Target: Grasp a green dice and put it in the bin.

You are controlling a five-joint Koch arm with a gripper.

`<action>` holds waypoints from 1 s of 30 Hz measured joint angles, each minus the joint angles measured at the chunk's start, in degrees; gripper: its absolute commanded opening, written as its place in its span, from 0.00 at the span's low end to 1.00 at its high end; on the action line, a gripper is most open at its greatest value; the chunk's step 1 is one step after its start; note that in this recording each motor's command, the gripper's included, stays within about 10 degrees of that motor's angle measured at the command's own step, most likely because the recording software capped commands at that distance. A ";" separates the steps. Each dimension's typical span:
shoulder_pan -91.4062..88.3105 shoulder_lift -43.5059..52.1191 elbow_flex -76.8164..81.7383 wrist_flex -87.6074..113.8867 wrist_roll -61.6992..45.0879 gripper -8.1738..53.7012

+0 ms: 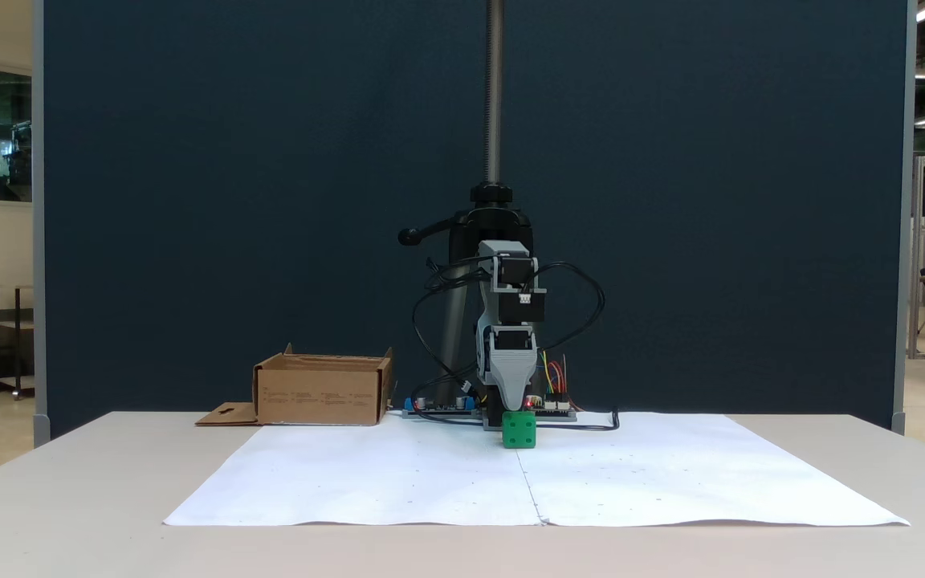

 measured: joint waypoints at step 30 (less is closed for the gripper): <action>-0.88 0.00 10.81 -13.80 0.00 0.83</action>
